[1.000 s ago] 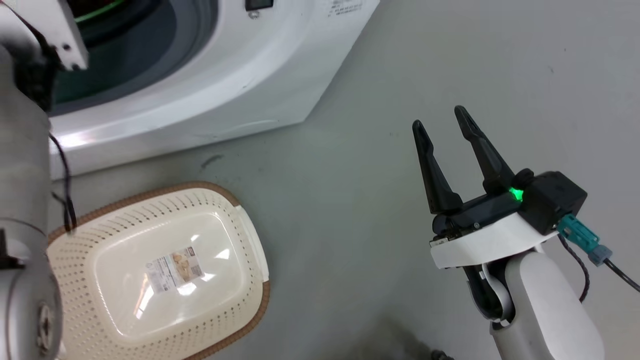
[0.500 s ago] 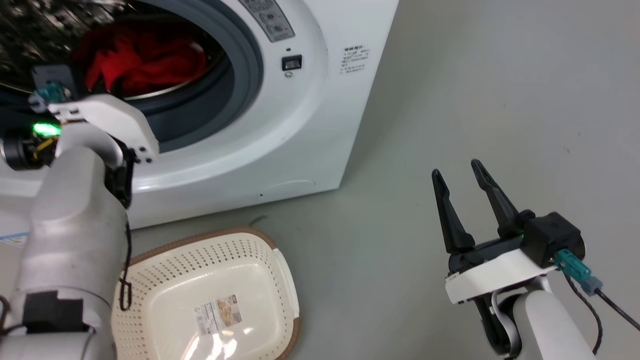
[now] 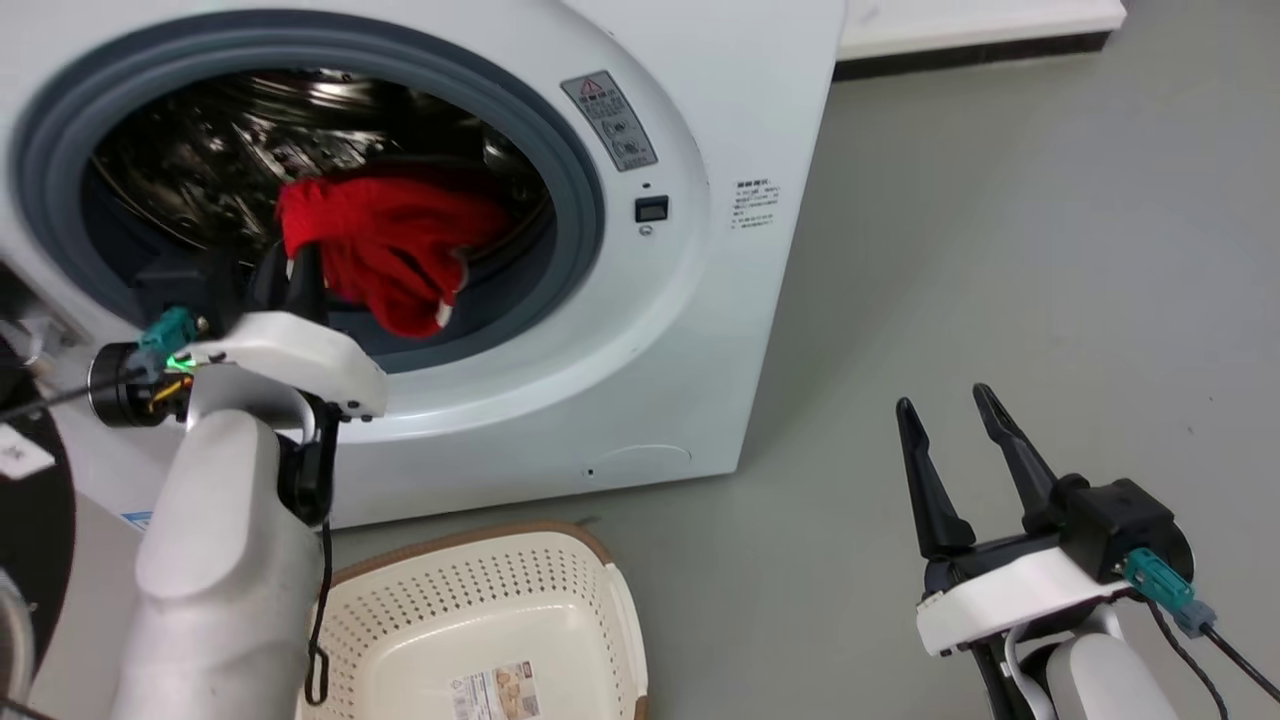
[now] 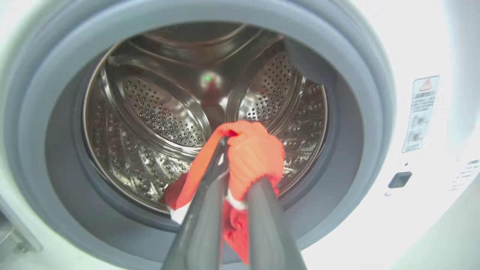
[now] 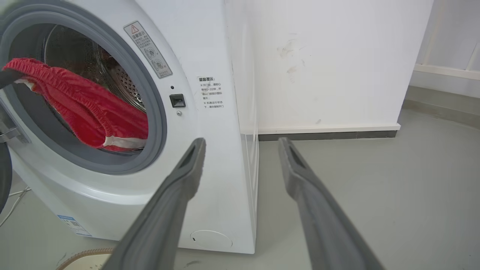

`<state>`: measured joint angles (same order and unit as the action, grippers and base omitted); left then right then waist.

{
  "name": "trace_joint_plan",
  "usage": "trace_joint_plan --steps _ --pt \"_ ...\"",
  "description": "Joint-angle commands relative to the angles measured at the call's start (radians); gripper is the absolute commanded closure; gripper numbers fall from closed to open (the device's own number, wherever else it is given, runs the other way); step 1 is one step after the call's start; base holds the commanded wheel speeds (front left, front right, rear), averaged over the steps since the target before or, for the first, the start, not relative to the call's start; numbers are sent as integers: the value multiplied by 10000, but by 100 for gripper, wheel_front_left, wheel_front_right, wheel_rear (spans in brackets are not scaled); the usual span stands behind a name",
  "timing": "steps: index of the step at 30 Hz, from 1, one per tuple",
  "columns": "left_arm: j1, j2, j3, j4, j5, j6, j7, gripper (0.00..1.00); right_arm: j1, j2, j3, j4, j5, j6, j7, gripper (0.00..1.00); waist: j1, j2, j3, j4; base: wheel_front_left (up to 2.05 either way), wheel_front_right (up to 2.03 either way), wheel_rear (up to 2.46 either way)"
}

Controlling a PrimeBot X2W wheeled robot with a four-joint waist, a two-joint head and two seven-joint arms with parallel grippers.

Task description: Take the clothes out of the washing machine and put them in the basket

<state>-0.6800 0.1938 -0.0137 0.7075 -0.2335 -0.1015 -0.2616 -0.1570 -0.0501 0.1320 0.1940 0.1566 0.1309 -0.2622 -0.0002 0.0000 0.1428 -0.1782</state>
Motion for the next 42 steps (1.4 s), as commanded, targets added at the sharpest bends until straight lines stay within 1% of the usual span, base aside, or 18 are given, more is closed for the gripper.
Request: trace_joint_plan --steps 1,7,11,17,20,22,27,32,36,40,42 --pt "291 -71 2 -276 52 -8 -45 100 154 -1 -43 3 -46 -3 26 0 2 0 -251 226 0 0 0" --pt "1715 -407 -59 -2769 173 154 -38 100 499 0 -281 -139 -166 -3 203 0 2 0 -724 624 0 0 0" --pt "2593 -567 -152 -4474 192 345 26 100 699 -1 -385 -259 -183 -5 326 0 2 0 -988 840 0 0 0" --pt "4094 -709 -276 -7008 171 723 729 100 952 0 -410 -519 -229 -5 509 0 2 0 -1079 1079 0 0 0" --pt "4903 -791 -320 -7778 85 910 1092 100 1008 0 -403 -652 -246 -3 578 0 2 0 -959 1181 0 0 0" --pt "5431 -875 -371 -7941 11 1027 1278 100 997 0 -405 -714 -249 -3 600 0 2 0 -849 1249 0 0 0" --pt "6489 -1085 -520 -7379 -411 1177 1413 100 783 -1 -301 -848 -253 -5 628 0 2 0 -400 1283 0 0 0" --pt "6920 -1242 -657 -5894 -686 1263 1054 100 540 0 -235 -912 -246 -3 574 0 2 0 225 1277 0 0 0" --pt "6454 -1278 -784 -4366 -834 1154 605 100 234 0 -133 -964 -224 -3 528 0 2 0 934 1222 0 0 0" --pt "5526 -1291 -782 -2675 -854 953 200 100 -210 0 8 -1011 -229 -3 428 0 2 0 1816 1111 0 0 0" --pt "4926 -1208 -811 -1816 -754 831 93 100 -459 0 70 -1060 -218 -3 386 0 2 0 2296 1068 0 0 0"
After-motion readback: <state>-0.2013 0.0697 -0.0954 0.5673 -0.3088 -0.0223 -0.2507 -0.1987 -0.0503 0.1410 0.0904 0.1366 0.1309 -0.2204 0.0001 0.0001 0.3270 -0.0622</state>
